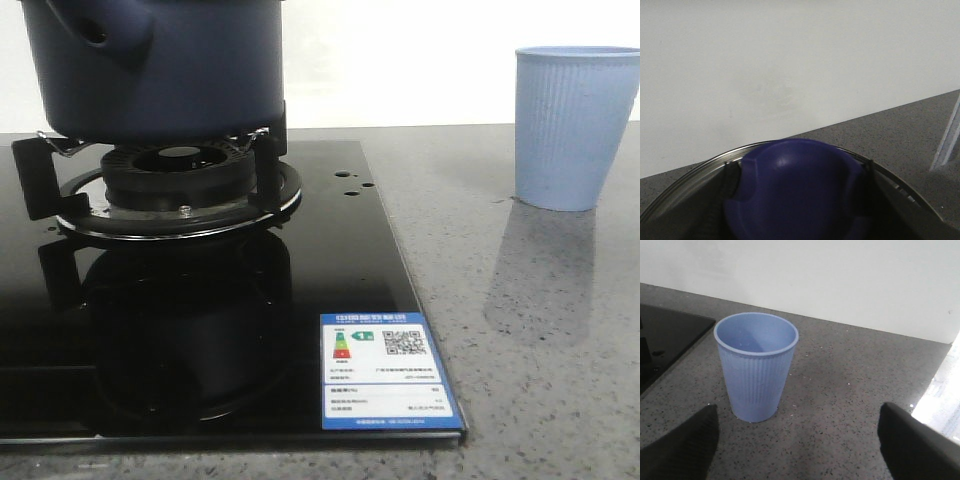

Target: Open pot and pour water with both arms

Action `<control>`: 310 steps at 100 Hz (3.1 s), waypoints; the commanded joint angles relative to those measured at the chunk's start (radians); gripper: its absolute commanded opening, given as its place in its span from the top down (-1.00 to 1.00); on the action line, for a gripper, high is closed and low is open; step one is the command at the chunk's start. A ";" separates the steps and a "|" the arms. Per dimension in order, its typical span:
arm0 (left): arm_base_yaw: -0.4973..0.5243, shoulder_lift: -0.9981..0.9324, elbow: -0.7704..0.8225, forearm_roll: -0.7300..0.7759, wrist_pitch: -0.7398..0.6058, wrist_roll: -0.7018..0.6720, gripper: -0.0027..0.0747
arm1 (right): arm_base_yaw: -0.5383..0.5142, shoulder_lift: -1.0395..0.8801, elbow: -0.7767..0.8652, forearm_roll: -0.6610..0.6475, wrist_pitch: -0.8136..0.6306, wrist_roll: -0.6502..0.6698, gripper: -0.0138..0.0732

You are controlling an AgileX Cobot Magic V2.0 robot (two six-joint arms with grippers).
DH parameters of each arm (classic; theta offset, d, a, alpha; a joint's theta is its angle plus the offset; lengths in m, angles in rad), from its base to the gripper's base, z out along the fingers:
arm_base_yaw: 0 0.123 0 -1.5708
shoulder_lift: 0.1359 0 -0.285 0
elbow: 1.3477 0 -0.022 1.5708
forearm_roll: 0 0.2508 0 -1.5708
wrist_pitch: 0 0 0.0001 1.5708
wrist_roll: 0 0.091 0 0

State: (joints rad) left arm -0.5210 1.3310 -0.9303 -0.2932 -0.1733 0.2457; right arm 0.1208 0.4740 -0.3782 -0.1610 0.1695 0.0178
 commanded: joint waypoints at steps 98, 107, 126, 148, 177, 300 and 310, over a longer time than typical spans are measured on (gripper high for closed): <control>0.047 -0.338 -0.036 0.083 0.030 -0.001 -0.36 | -0.006 -0.003 -0.026 -0.005 -0.218 0.001 -0.57; 0.083 -0.374 -0.036 0.083 0.103 -0.001 -0.08 | -0.006 -0.003 -0.026 -0.005 -0.259 0.001 -0.19; 0.130 -0.485 0.005 0.091 0.181 -0.001 0.98 | -0.006 -0.004 -0.026 0.004 -0.255 0.001 0.83; 0.135 -0.723 0.263 0.069 0.063 -0.005 0.97 | -0.006 -0.121 0.069 0.037 -0.371 0.003 0.83; 0.136 -1.111 0.590 -0.046 0.082 -0.005 0.97 | -0.006 -0.338 0.284 0.042 -0.350 0.003 0.83; 0.164 -1.200 0.691 0.009 0.082 -0.033 0.97 | -0.006 -0.345 0.295 0.042 -0.358 0.003 0.83; 0.229 -1.200 0.723 0.172 0.082 -0.175 0.97 | -0.006 -0.345 0.295 0.042 -0.358 0.003 0.83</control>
State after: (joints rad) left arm -0.3383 0.1226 -0.2025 -0.2341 -0.0217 0.1741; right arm 0.1208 0.1234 -0.0577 -0.1203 -0.1187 0.0194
